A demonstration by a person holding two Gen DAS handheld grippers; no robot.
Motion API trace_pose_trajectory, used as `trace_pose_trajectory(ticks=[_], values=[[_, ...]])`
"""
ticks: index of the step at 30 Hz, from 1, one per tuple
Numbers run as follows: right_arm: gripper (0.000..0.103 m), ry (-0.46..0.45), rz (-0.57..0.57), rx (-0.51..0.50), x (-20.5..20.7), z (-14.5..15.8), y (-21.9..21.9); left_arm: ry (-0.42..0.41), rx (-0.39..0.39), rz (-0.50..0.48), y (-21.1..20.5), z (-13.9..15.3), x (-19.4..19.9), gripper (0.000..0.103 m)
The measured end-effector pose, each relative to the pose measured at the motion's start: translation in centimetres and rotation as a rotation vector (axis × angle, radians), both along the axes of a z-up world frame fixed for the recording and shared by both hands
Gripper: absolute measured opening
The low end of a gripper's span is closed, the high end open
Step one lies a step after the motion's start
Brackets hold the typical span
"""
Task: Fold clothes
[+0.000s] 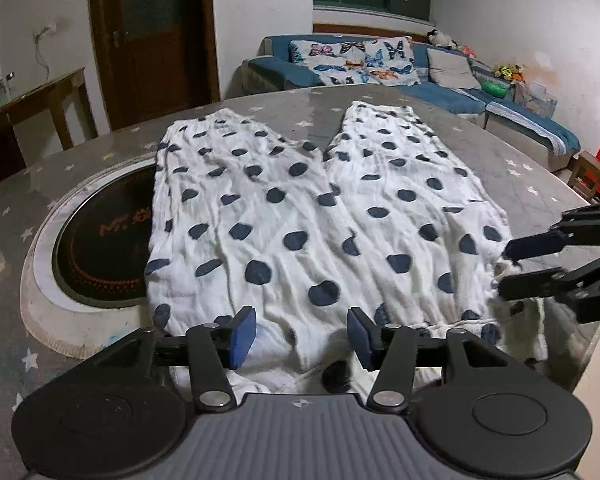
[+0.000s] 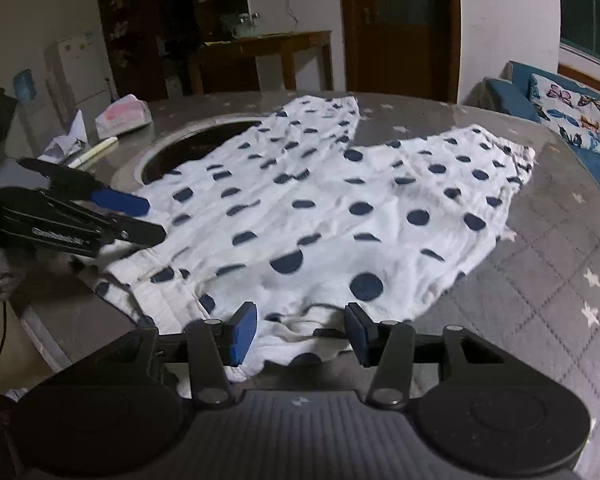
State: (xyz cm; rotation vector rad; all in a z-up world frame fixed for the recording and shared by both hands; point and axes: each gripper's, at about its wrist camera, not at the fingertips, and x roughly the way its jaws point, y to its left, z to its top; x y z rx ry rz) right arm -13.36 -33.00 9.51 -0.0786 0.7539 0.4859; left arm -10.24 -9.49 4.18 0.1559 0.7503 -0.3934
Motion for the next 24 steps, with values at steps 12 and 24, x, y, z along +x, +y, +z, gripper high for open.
trace_pose_trajectory(ticks=[12,24], values=[[0.049,-0.034,-0.117,0.069,0.0,1.2,-2.9,-0.021,-0.043,-0.165,-4.4,1.5,-2.5,0.066],[0.048,-0.021,-0.098,0.04,0.9,-1.0,-1.8,-0.021,-0.054,-0.334,-8.8,1.3,-4.1,0.06]])
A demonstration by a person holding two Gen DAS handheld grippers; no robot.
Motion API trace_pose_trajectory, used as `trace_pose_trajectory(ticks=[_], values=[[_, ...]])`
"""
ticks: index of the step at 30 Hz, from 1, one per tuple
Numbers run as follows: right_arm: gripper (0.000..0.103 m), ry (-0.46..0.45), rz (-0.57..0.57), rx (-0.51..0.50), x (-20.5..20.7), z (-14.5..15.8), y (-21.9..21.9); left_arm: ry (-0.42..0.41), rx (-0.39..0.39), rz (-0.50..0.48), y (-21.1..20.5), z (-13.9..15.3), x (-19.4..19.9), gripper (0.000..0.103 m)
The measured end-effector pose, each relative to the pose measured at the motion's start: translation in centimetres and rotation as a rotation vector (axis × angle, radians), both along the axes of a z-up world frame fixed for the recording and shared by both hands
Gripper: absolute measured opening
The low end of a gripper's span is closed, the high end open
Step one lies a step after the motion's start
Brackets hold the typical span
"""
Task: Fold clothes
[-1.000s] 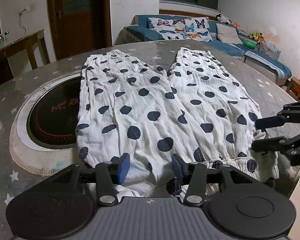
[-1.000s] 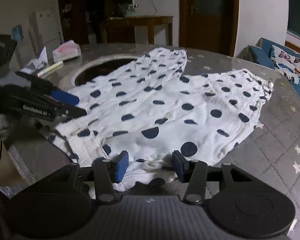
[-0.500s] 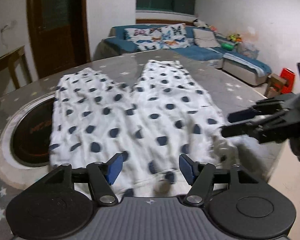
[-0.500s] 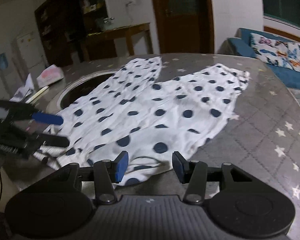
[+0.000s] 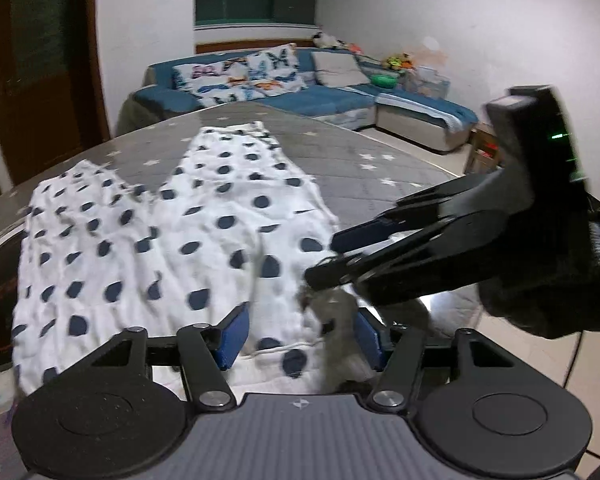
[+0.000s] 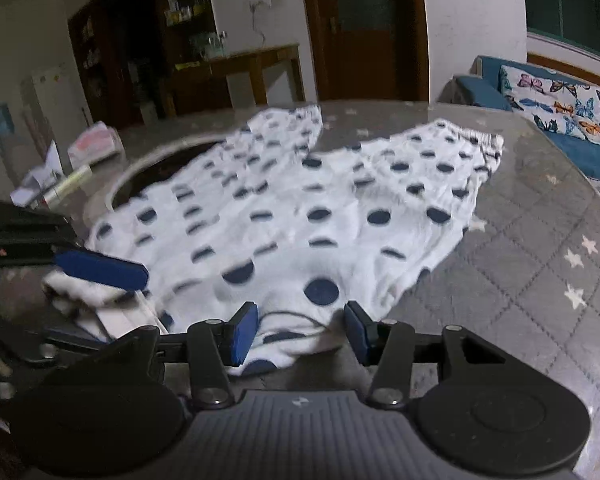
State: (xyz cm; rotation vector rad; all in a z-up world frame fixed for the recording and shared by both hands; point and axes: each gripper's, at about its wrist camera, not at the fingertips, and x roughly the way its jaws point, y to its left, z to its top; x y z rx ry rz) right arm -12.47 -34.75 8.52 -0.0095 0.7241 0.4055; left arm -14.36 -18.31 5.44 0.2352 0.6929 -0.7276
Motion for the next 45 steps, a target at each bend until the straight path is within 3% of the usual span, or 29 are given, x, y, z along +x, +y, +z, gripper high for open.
trace_pose_trajectory(ticks=[10,18,27,34,45], values=[[0.048,-0.063,0.005,0.001,1.1,2.2,-0.4,0.017,0.0,-0.062,-2.3,-0.7,0.5,0.059],[0.048,-0.031,0.015,-0.055,3.3,0.4,0.2,0.079,-0.017,-0.117,-3.0,-1.6,0.2,0.059],[0.047,0.001,0.006,-0.061,2.9,-0.3,-1.1,-0.021,-0.029,-0.079,-2.9,-0.1,0.5,0.06],[0.048,0.027,0.034,-0.071,3.3,0.1,-1.2,-0.05,0.041,-0.071,-3.6,-1.9,0.9,0.06],[0.048,0.047,-0.051,-0.031,4.6,1.3,-2.7,0.006,0.037,-0.111,-4.3,-3.5,1.2,0.056]])
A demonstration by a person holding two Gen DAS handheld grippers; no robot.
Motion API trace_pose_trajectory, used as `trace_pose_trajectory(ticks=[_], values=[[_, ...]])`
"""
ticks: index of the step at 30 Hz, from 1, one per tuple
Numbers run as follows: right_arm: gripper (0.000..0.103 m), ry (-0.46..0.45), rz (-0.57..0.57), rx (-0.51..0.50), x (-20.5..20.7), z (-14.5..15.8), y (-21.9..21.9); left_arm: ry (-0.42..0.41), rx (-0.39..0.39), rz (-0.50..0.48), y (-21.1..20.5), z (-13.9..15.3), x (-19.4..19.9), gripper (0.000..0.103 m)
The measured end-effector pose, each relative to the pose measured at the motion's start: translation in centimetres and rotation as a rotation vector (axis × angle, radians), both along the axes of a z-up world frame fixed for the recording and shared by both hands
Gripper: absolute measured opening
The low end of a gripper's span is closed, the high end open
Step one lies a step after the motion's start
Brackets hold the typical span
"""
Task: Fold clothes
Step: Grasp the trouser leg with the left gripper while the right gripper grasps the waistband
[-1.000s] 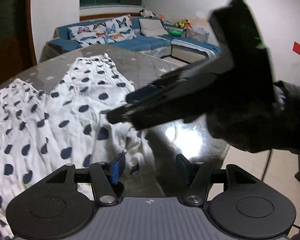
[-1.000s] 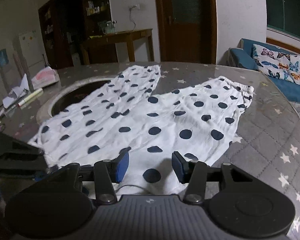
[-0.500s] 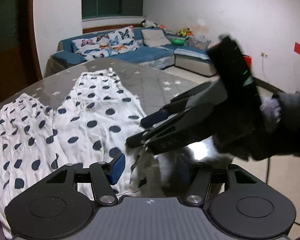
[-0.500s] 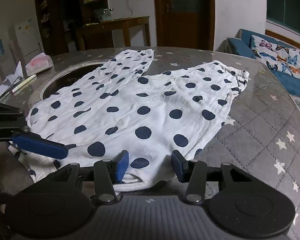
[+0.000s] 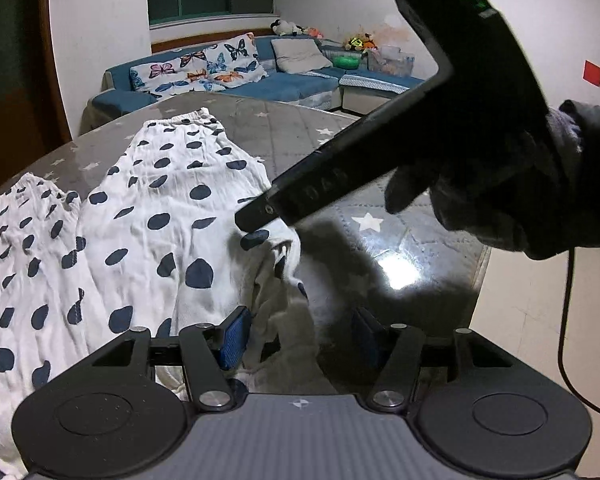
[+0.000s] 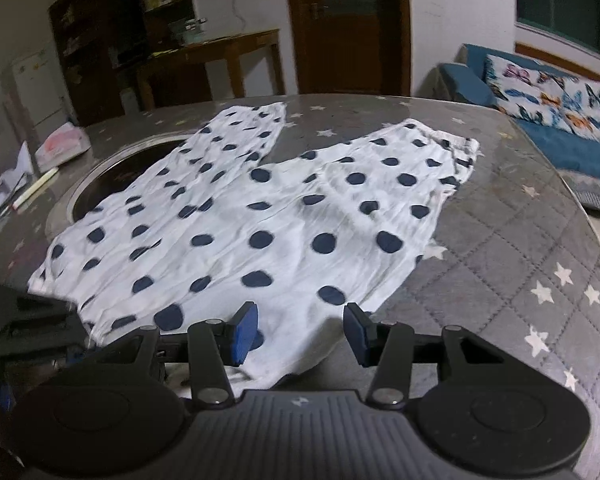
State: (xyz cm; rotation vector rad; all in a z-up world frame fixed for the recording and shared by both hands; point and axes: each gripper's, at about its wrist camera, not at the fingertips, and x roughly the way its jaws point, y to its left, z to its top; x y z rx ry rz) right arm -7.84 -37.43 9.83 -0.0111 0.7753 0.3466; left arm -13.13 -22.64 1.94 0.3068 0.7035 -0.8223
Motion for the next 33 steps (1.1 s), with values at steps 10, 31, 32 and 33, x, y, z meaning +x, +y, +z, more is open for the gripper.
trace_pose_trajectory(ticks=[10,31,32,33], values=[[0.048,-0.014,-0.122,0.033,4.5,0.7,-2.7,0.031,-0.03,0.034,0.8,0.1,1.2,0.032],[0.043,0.03,-0.324,0.057,19.2,-2.1,-9.0,-0.052,0.006,0.086,0.1,2.3,0.8,0.047],[0.043,0.029,-0.328,0.055,19.7,-2.1,-9.1,-0.062,0.013,0.089,0.0,2.3,0.7,0.049],[0.043,0.025,-0.331,0.051,20.5,-2.2,-9.1,-0.071,0.022,0.09,-0.1,2.3,0.6,0.049]])
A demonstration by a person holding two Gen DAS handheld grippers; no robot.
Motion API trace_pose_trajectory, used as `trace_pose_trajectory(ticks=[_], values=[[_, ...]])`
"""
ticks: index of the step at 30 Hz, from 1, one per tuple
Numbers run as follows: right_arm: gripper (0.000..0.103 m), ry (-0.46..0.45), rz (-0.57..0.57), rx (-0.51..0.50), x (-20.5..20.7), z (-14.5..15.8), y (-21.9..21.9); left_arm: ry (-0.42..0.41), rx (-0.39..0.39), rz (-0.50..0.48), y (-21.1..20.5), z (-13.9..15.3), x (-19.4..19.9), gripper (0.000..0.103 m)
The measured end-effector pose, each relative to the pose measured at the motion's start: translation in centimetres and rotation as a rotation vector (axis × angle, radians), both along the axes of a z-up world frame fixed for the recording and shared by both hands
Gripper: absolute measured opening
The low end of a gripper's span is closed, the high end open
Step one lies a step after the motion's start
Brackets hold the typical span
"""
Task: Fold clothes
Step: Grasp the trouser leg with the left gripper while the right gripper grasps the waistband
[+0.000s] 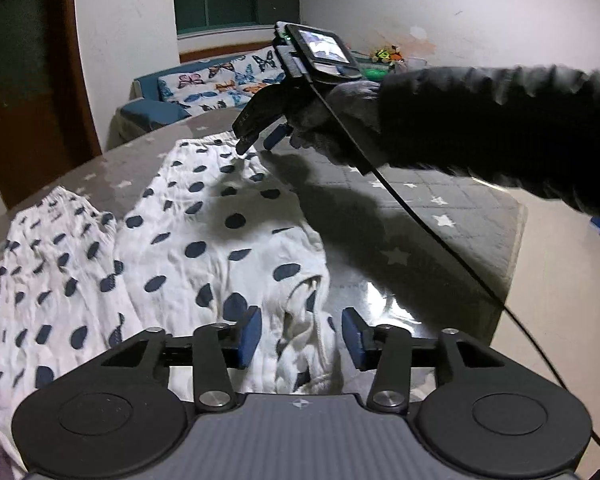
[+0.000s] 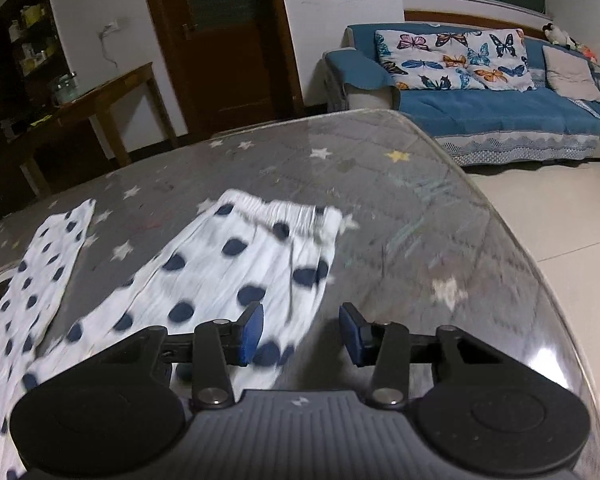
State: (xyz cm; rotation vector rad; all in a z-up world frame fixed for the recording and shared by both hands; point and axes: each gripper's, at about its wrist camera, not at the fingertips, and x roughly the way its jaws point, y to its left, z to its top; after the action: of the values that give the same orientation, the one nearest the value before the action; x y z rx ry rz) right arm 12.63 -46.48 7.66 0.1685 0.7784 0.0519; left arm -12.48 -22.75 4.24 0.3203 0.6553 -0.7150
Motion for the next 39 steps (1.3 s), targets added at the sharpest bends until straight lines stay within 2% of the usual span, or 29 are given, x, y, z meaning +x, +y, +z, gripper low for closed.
trace_pose_trajectory(ticks=[9,11,13,15,17,21,28,34,39], values=[[0.037,-0.004,-0.039,-0.061,4.2,-0.5,0.3,0.049,0.035,-0.008,-0.8,-1.2,0.6,0.047],[0.033,-0.005,-0.048,-0.077,4.8,-0.6,0.4,0.068,0.041,0.002,-0.8,-1.5,1.0,0.04],[0.023,-0.008,-0.059,-0.08,5.2,-0.6,0.3,0.071,0.04,0.01,-0.7,-1.7,1.2,0.035],[0.014,-0.009,-0.075,-0.077,5.4,-0.6,0.1,0.076,0.031,0.015,-0.5,-1.6,1.5,0.021],[0.008,-0.009,-0.093,-0.058,5.4,-0.5,-0.2,0.102,-0.001,0.017,-0.1,-1.4,1.8,0.01],[0.005,-0.025,-0.111,-0.022,4.8,0.6,-0.8,0.147,-0.065,0.018,0.8,-0.8,2.1,0.008],[0.004,-0.07,-0.139,0.005,4.0,4.3,-0.9,0.203,-0.207,0.031,3.6,1.4,2.4,0.007],[0.004,-0.118,-0.115,-0.008,4.6,8.2,2.0,0.211,-0.322,0.069,7.0,3.3,2.2,0.007],[0.004,-0.148,-0.058,-0.037,6.1,10.5,6.6,0.212,-0.389,0.13,10.5,3.9,2.0,0.007]])
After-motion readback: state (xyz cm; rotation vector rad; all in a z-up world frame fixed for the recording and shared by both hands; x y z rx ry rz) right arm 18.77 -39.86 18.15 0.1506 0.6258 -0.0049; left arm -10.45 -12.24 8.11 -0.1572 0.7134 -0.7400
